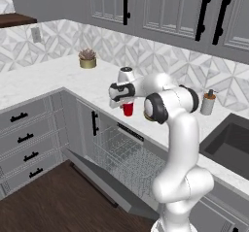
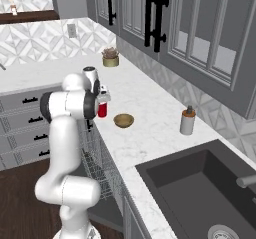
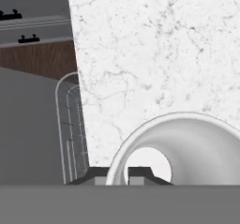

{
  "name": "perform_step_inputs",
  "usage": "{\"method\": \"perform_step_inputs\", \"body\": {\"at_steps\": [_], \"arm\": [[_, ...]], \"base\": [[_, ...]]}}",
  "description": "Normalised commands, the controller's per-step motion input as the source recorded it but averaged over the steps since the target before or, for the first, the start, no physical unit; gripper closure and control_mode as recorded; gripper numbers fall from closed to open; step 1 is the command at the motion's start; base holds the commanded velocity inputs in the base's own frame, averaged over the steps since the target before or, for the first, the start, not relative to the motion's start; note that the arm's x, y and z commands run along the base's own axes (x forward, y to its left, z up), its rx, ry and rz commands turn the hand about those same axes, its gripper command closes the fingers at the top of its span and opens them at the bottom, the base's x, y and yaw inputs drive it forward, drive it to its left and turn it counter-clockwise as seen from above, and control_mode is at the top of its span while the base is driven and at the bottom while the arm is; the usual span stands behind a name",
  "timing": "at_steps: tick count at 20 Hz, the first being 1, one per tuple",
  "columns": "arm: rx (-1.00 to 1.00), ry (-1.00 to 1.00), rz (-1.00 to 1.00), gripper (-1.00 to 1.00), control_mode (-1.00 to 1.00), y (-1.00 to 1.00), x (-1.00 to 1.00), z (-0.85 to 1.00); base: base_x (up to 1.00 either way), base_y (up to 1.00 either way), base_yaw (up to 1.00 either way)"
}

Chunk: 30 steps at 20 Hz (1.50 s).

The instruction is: Pick up the cup and bowl from the counter, place them in the dishwasher, and close the dishwasher door.

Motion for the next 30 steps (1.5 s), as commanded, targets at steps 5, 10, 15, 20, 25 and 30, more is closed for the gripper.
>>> {"method": "perform_step_inputs", "body": {"at_steps": [5,10,15,20,25,30], "arm": [[0.02,-0.03,-0.04,1.0,-1.0,0.42,-1.0,0.07],[0.02,-0.04,-0.03,1.0,-1.0,0.23,-1.0,-0.02],[0.0,-0.04,-0.09,1.0,-1.0,0.35,-0.44,-0.68],[-0.01,0.0,-0.09,1.0,-1.0,0.33,0.0,-0.79],[-0.08,0.0,-0.13,1.0,-1.0,0.43,0.11,-0.52],[-0.07,0.0,-0.2,1.0,-1.0,0.26,0.22,-0.3]], "base": [[0.0,0.0,0.0],[0.0,0.0,0.0],[0.0,0.0,0.0],[0.0,0.0,0.0],[0.0,0.0,0.0],[0.0,0.0,0.0]]}}
